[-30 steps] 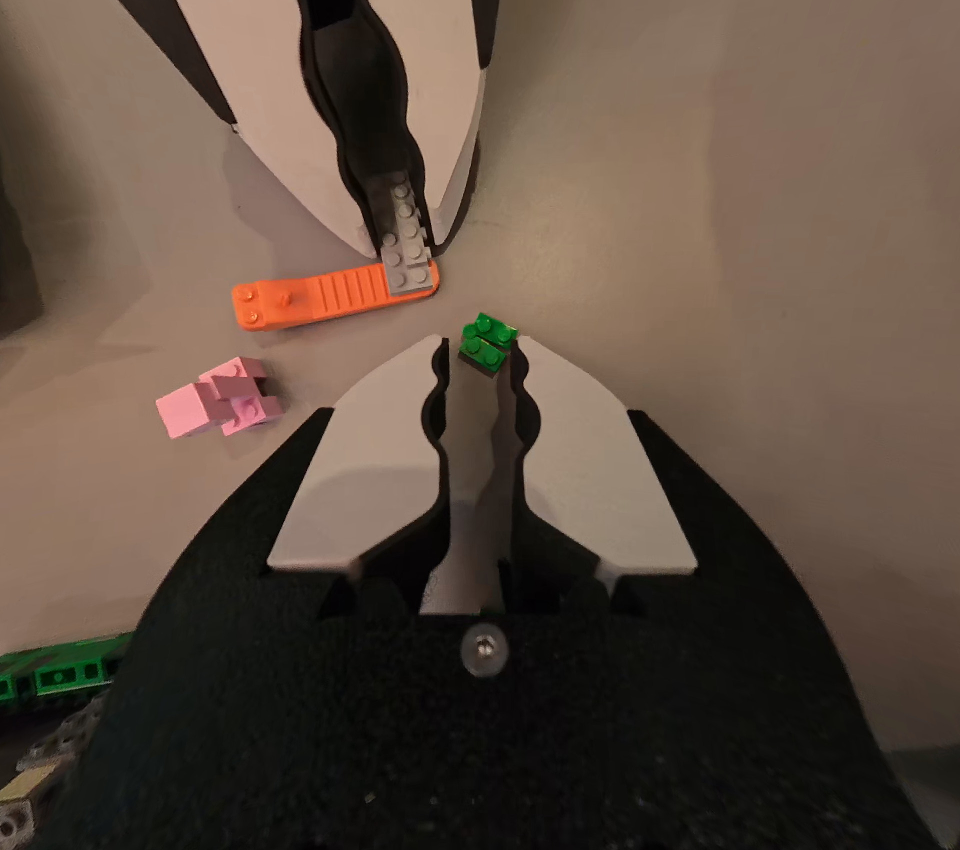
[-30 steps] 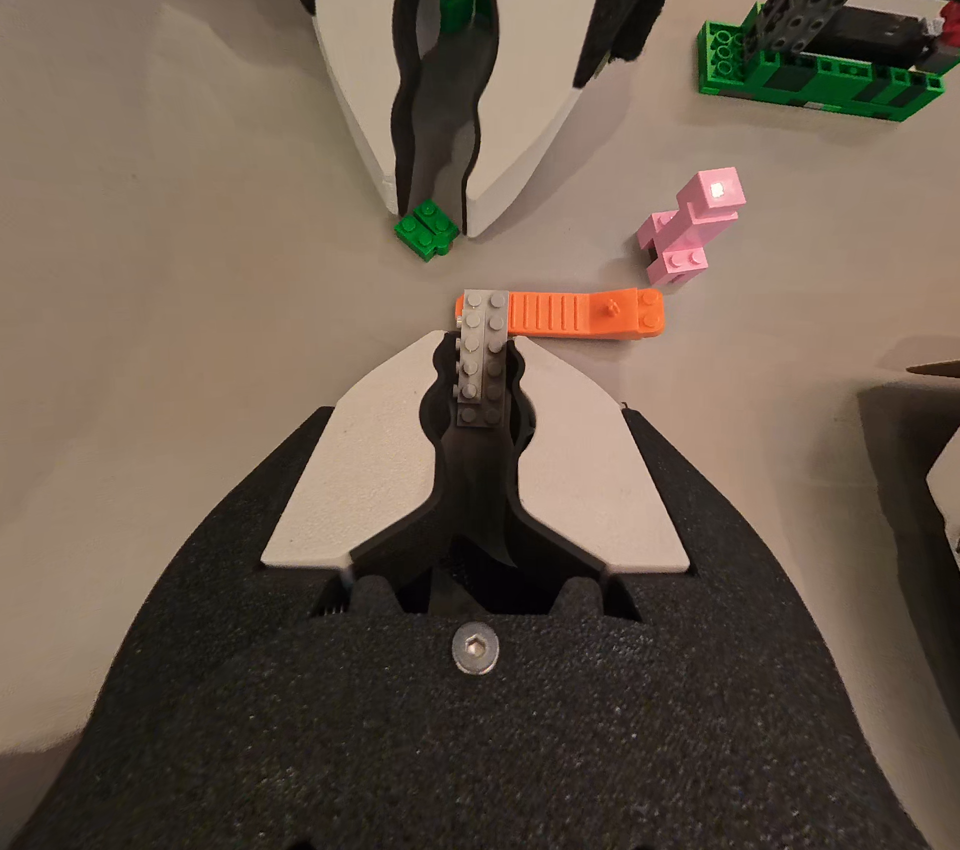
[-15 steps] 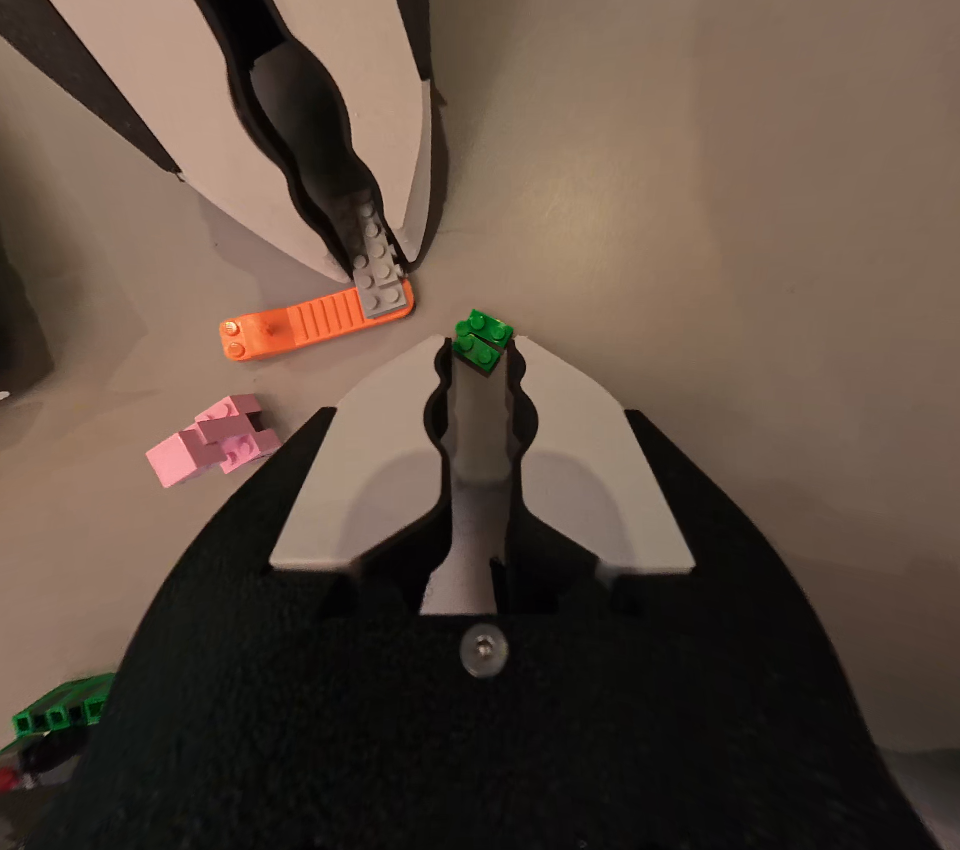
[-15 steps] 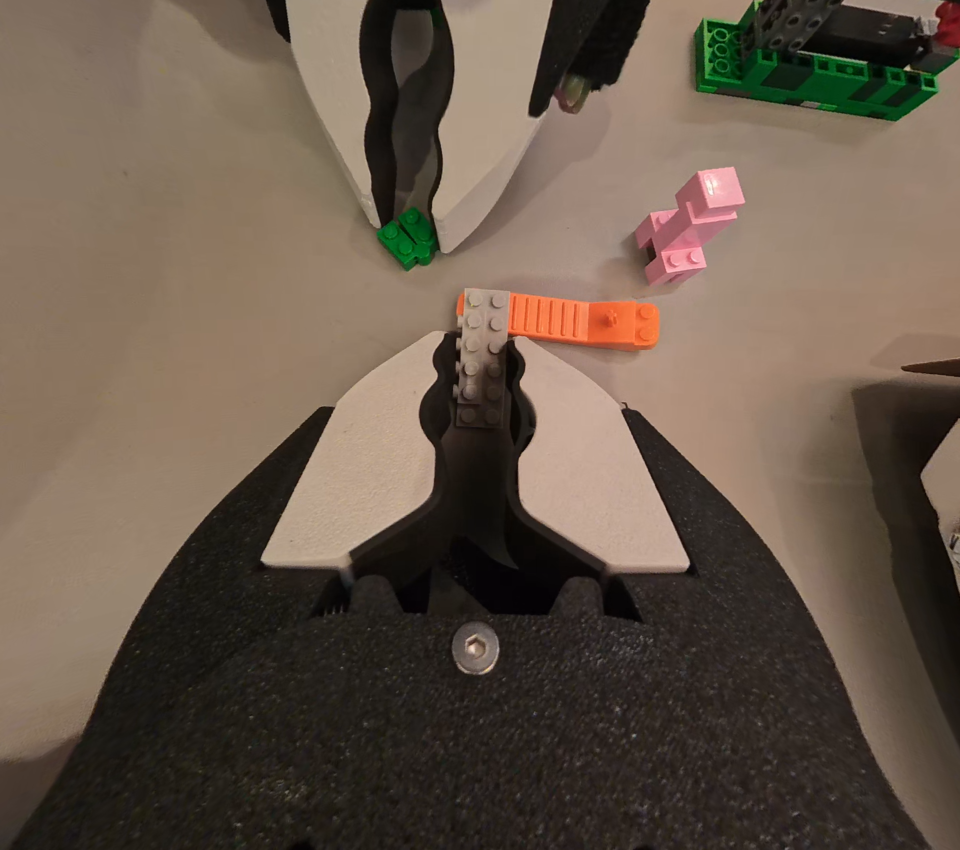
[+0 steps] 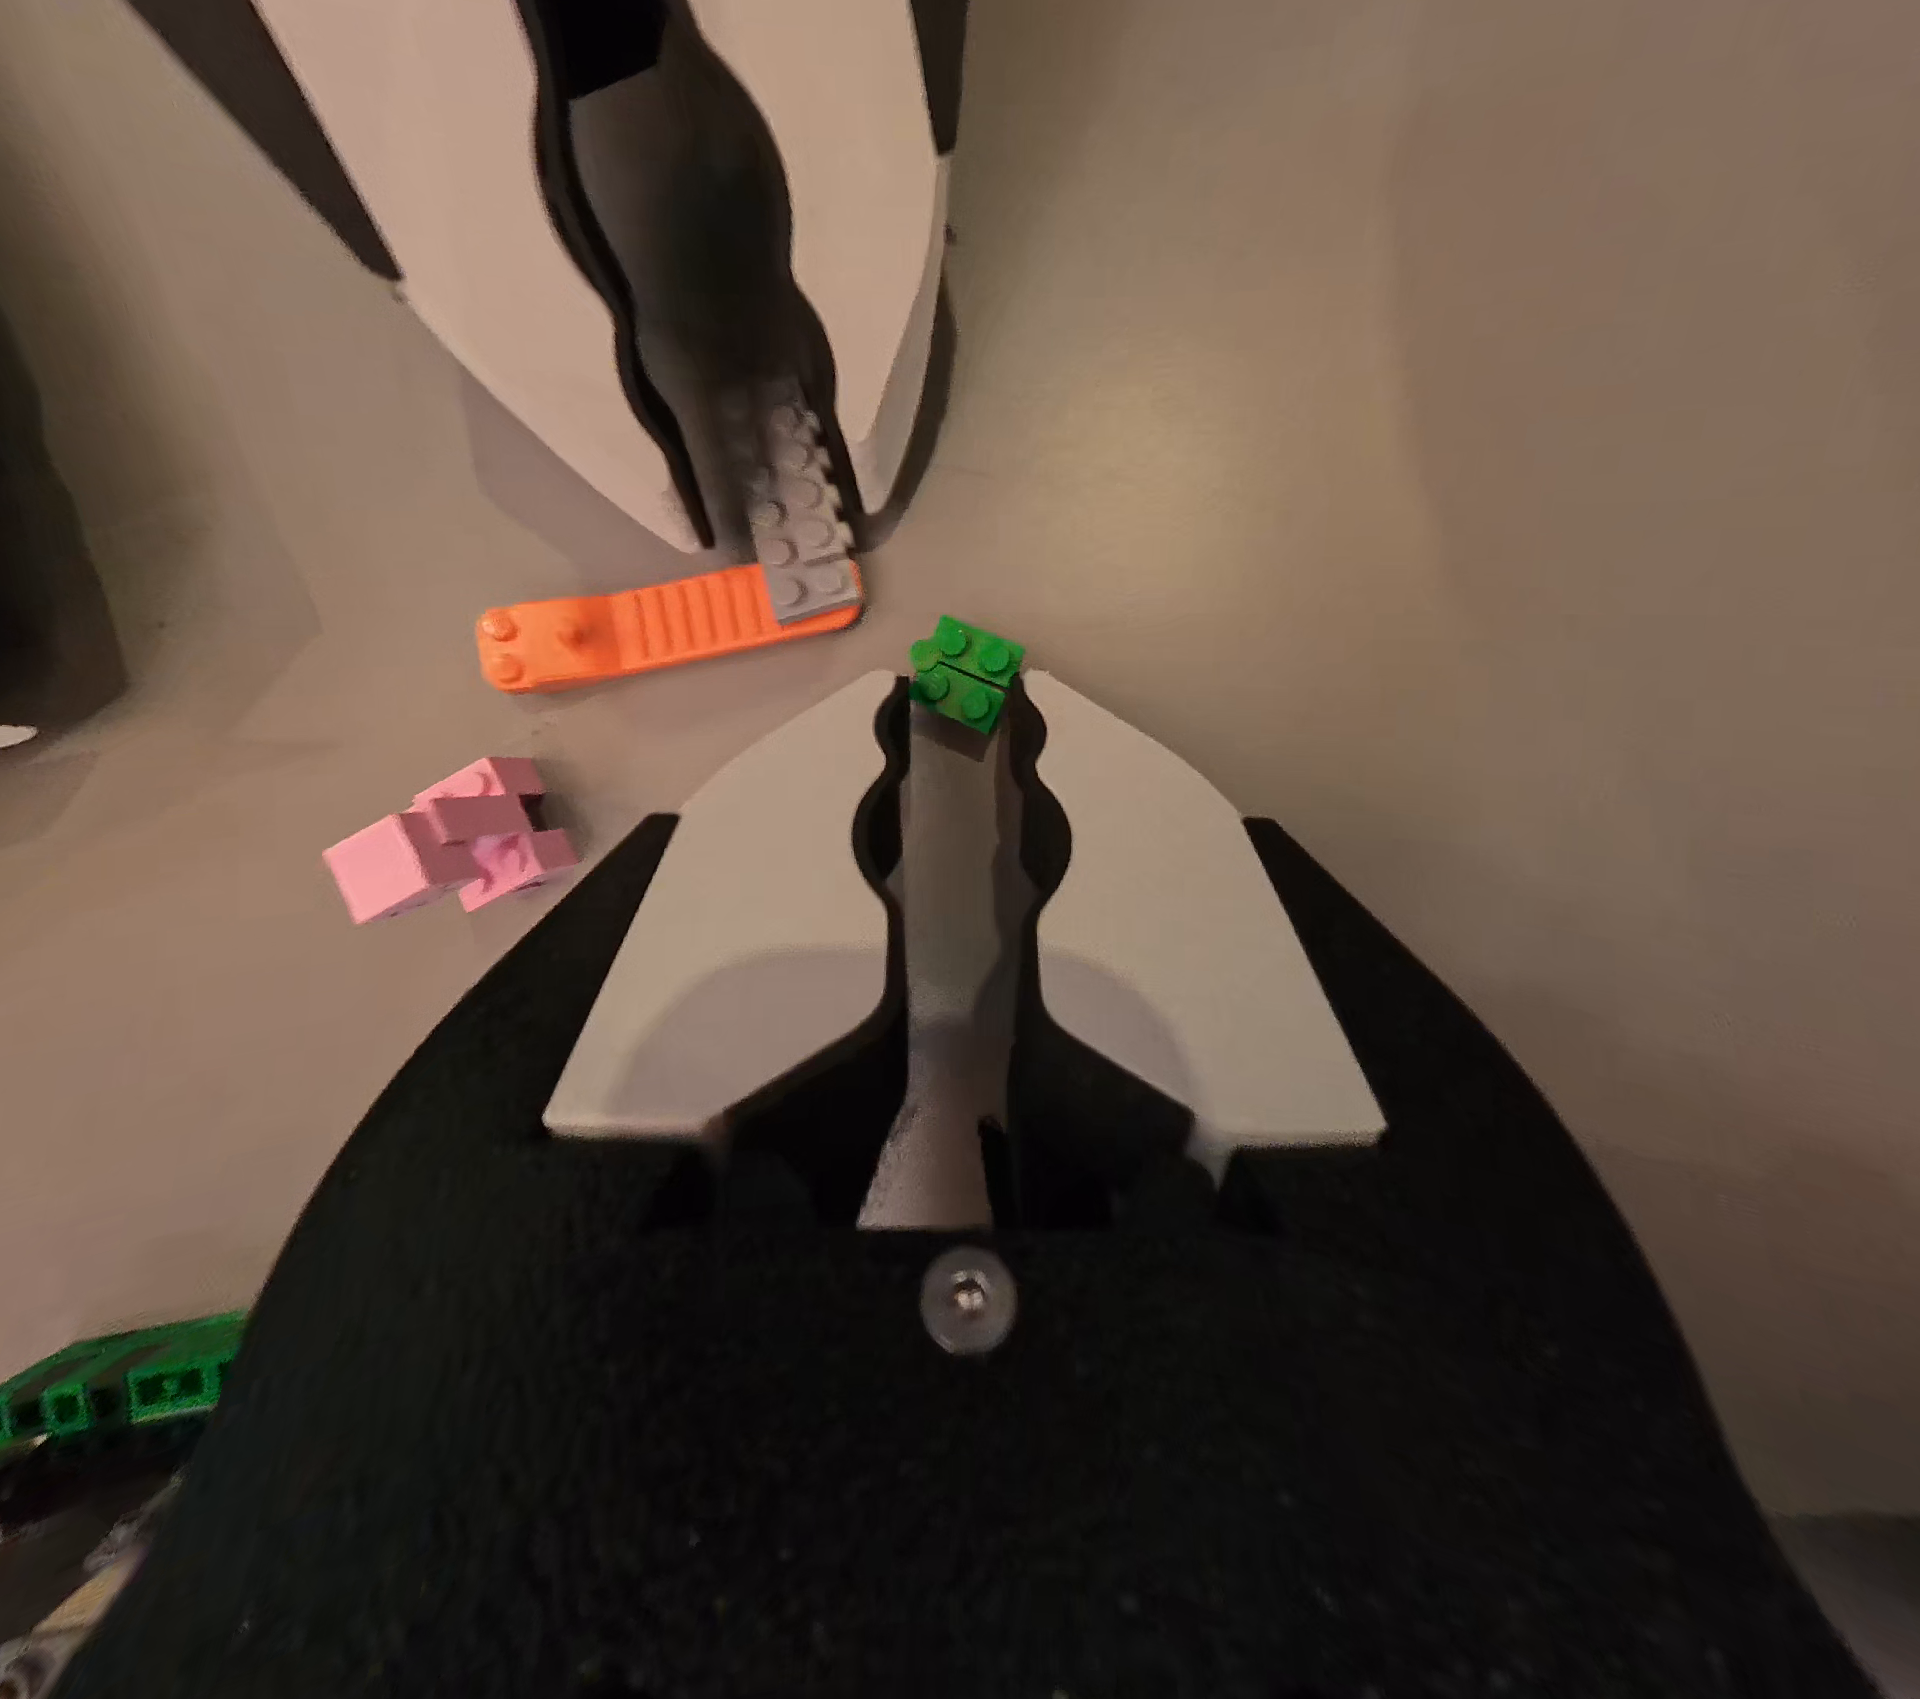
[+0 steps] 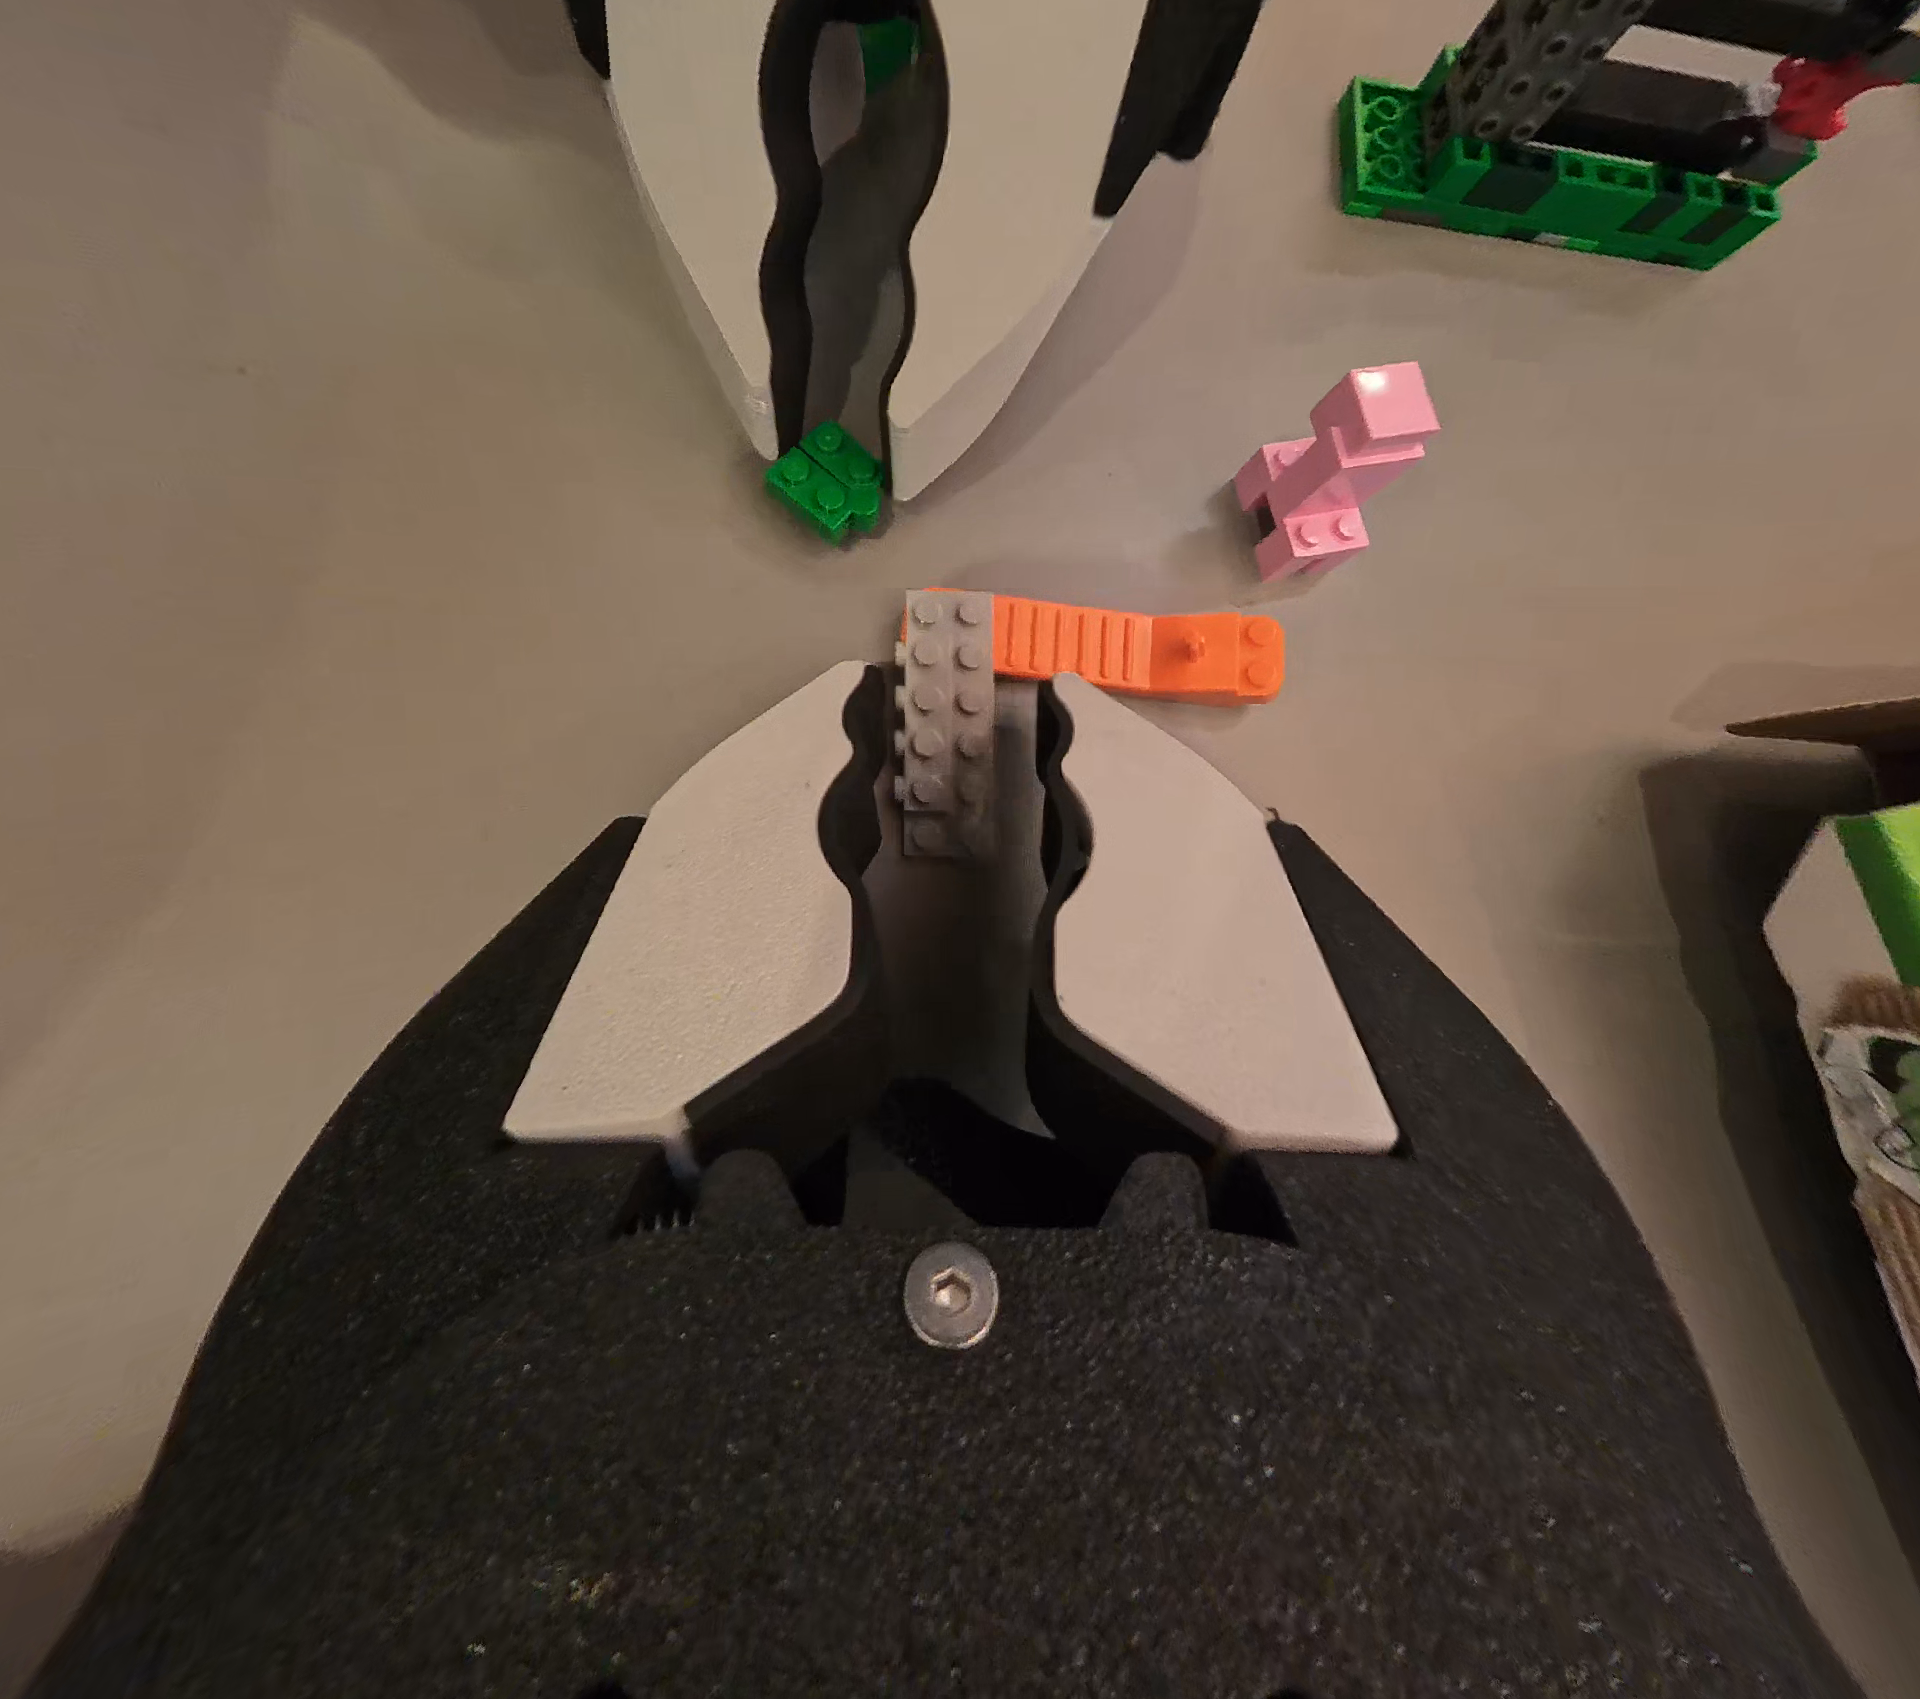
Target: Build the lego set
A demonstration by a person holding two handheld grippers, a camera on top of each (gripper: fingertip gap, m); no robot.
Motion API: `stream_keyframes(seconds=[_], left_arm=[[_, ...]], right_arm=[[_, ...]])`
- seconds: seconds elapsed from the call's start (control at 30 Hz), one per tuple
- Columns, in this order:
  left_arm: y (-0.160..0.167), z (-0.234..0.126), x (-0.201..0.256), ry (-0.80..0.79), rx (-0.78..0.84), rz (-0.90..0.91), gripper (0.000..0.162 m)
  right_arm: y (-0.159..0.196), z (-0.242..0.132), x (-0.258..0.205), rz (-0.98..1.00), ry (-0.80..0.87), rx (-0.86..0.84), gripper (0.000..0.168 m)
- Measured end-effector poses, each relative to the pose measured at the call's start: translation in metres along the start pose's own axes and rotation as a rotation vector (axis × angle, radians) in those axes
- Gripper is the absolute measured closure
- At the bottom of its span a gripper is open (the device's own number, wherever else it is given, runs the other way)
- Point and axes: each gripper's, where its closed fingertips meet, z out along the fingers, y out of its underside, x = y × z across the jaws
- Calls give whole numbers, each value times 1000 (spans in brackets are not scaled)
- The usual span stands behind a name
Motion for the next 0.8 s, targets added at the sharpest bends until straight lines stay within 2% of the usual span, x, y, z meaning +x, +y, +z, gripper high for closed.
stream_keyframes(seconds=[0.2,0.33,0.5,0.8], left_arm=[[-15,-15,-22,-134,122,-137,145],[-5,-10,-28,-174,50,-221,145],[-4,-4,-26,-157,20,-245,145],[0,-14,-29,-167,18,-243,145]], right_arm=[[-5,-16,5,28,117,97,135],[3,-16,-2,21,145,68,132],[7,-10,-4,4,135,41,132],[8,-3,-7,57,31,11,140]])
